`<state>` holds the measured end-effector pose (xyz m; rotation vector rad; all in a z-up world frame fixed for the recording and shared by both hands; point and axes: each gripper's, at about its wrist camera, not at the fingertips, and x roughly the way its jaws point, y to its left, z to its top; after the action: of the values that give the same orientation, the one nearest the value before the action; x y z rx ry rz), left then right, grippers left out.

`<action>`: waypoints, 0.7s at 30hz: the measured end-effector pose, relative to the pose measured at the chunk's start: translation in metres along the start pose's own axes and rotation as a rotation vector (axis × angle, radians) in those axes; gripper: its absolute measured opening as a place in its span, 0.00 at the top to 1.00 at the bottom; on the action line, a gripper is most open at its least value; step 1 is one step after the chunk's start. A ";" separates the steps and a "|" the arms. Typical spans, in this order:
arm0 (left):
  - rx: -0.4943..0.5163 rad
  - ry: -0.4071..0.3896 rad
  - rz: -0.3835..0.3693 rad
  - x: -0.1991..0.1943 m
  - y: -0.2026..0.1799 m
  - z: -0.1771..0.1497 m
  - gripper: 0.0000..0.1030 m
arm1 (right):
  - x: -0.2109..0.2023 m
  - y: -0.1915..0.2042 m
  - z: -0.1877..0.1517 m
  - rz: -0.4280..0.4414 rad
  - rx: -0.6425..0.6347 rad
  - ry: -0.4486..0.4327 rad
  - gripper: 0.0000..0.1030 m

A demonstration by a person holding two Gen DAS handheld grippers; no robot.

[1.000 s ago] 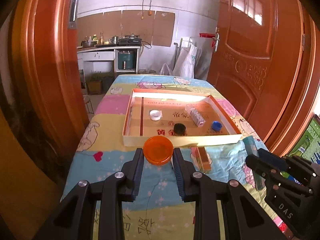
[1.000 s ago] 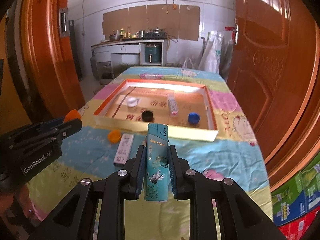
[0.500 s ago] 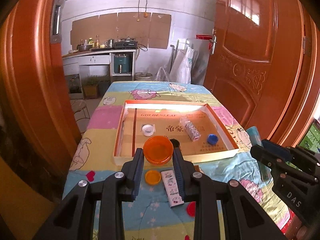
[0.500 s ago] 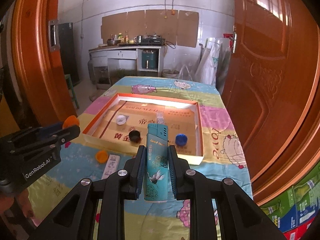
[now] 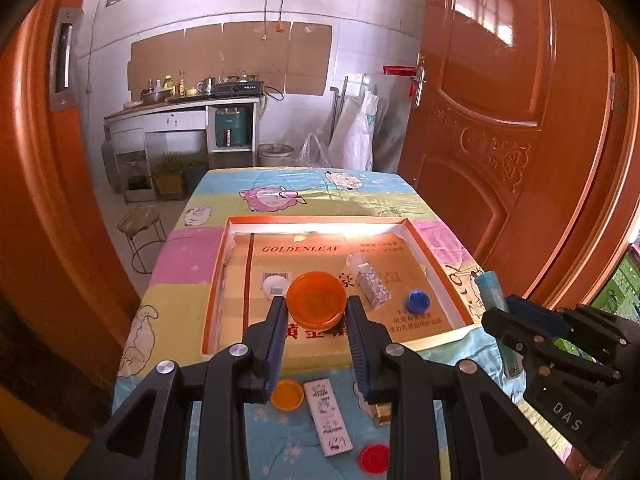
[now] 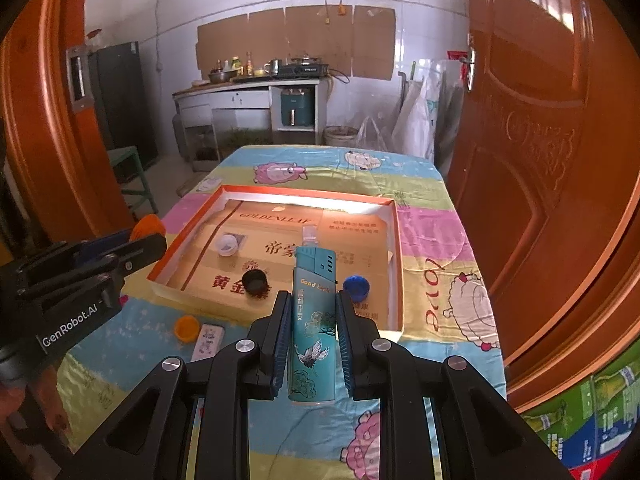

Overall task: Organize rigid objects
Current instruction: 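Carry the orange cap and teal lighter with both tools over the box lid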

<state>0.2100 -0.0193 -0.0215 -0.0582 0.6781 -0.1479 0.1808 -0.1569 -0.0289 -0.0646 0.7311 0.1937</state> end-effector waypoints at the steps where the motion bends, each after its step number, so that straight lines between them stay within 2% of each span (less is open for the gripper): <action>1: -0.002 0.004 -0.002 0.002 0.000 0.002 0.71 | 0.003 -0.001 0.003 0.001 0.002 0.003 0.78; 21: -0.038 0.071 -0.028 0.060 -0.002 0.043 0.71 | 0.047 -0.028 0.059 0.003 0.008 0.044 0.78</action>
<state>0.2828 -0.0304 -0.0247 -0.0994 0.7513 -0.1650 0.2590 -0.1701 -0.0167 -0.0606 0.7760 0.1926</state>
